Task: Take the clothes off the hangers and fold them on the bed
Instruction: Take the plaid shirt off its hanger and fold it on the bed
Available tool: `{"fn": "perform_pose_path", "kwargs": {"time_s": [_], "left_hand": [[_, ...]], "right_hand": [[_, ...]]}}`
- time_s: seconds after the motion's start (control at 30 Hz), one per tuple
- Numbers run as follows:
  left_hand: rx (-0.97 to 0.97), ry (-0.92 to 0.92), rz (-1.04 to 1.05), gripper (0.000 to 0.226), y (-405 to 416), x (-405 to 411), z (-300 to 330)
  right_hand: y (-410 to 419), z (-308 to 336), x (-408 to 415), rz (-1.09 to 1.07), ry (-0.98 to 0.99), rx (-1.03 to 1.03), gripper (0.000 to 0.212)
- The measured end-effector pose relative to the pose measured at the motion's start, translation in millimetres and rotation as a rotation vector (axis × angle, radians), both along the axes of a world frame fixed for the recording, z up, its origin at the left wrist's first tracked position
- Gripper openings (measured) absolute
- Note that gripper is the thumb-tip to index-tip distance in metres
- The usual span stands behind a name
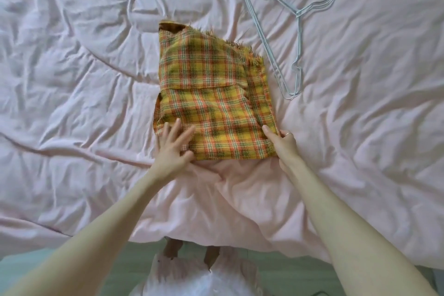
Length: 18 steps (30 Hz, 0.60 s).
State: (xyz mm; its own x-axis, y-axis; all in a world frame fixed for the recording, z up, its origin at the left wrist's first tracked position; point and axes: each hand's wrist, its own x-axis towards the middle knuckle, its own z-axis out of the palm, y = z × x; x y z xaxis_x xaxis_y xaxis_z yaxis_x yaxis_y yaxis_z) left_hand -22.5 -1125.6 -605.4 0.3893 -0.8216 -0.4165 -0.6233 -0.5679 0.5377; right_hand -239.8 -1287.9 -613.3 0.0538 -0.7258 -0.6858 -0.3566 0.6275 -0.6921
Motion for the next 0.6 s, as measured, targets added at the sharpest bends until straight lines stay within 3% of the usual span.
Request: {"fn": "perform_pose_path", "kwargs": {"time_s": [0.03,0.1,0.17,0.3,0.4,0.53,0.6], "left_hand": [[-0.065,0.125,0.214,0.074,-1,6,0],[-0.177,0.390,0.625,0.069,-4,18,1],[-0.175,0.623,0.827,0.057,-7,25,1],[-0.002,0.839,0.849,0.070,-7,38,-5],[0.104,0.893,0.790,0.073,-6,42,-3],[0.138,0.949,0.833,0.049,-5,38,2],[0.155,0.980,0.846,0.043,-2,36,7]], "right_hand": [[-2,1,0,0.001,-0.034,0.008,0.054],[-6,1,0,0.053,-0.061,0.018,0.052],[-7,1,1,0.096,-0.020,0.001,0.052],[-6,-4,2,0.153,0.134,-0.087,0.065],[-3,-2,2,0.194,0.087,-0.025,0.076],[-6,-6,0,0.280,0.041,0.073,0.040],[-7,-3,-3,0.293,0.057,0.098,0.035]]}}
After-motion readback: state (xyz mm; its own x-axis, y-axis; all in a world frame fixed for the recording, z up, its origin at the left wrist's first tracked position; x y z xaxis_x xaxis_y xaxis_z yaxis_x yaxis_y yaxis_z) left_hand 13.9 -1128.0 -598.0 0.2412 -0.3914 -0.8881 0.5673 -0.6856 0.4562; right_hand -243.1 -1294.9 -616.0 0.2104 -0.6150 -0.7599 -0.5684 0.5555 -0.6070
